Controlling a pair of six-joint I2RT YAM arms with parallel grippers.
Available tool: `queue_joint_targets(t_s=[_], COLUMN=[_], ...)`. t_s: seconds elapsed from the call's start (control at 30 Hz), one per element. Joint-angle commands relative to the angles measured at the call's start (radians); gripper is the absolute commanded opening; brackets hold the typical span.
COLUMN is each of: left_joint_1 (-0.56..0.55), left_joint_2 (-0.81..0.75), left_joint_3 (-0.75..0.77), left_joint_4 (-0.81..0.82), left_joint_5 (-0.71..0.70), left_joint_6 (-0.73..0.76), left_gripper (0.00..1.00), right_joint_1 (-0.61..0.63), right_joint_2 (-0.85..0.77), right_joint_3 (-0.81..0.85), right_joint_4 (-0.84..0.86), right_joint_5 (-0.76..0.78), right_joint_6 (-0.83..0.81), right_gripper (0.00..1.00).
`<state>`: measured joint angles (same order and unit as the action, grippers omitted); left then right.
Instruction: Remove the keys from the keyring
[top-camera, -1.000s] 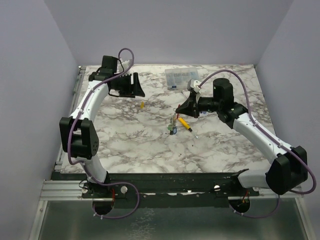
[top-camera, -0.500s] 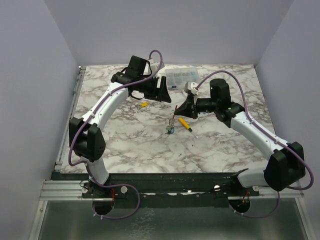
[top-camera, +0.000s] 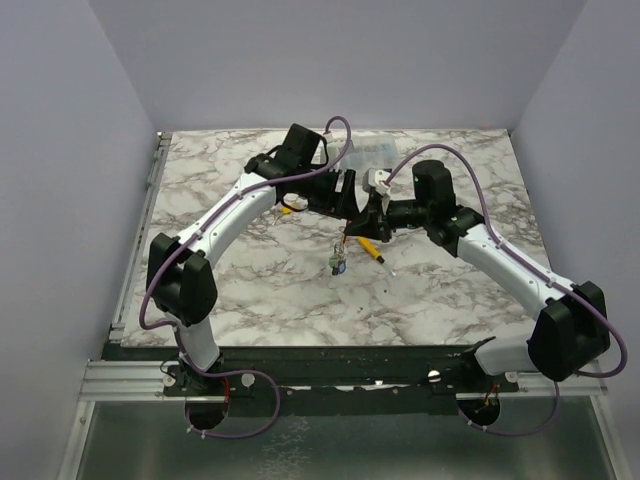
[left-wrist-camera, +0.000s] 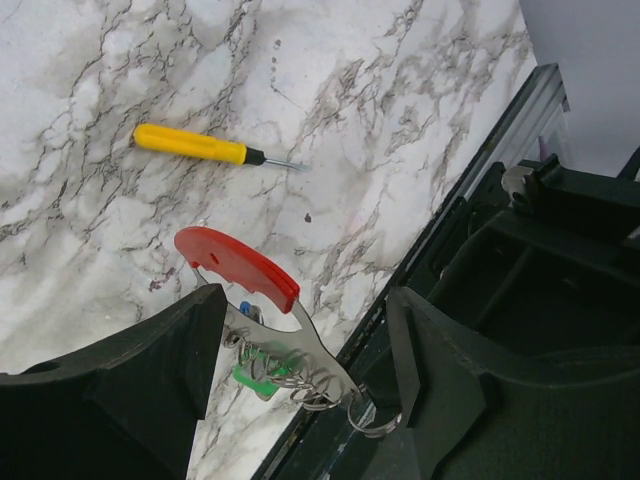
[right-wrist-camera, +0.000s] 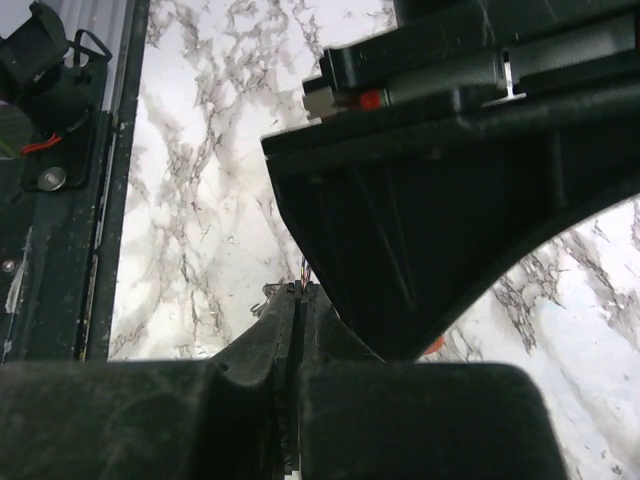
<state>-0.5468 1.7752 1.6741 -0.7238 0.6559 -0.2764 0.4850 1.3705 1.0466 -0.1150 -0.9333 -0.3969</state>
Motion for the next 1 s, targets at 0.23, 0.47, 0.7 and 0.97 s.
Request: queue_joint_targets(t_s=[0.23,0.47,0.7,0.97], left_joint_1=[-0.054,-0.054,-0.052,0.047], left_joint_2=[-0.006,0.002,0.003,-0.038], left_joint_3=[-0.075,-0.074,-0.051,-0.075], left_joint_4=[-0.025,-0.034,-0.033,0.110], left_joint_5=[-0.112,-0.122,-0.122,-0.039], left_joint_6=[0.019,0.013,0.029,-0.008], left_gripper=[0.58,0.32,0.00,0.00], right_joint_1=[0.011,0.013,0.013,0.013], right_joint_2=[0.004,0.006,0.006,-0.028], right_joint_3=[0.021,0.024,0.025,0.028], right_joint_4=[0.003,-0.002,-0.007,-0.015], right_joint_5=[0.032,0.046,0.051,0.099], right_joint_6=[-0.026,-0.026,-0.022,0.046], right_gripper=[0.01,0.01,0.01,0.64])
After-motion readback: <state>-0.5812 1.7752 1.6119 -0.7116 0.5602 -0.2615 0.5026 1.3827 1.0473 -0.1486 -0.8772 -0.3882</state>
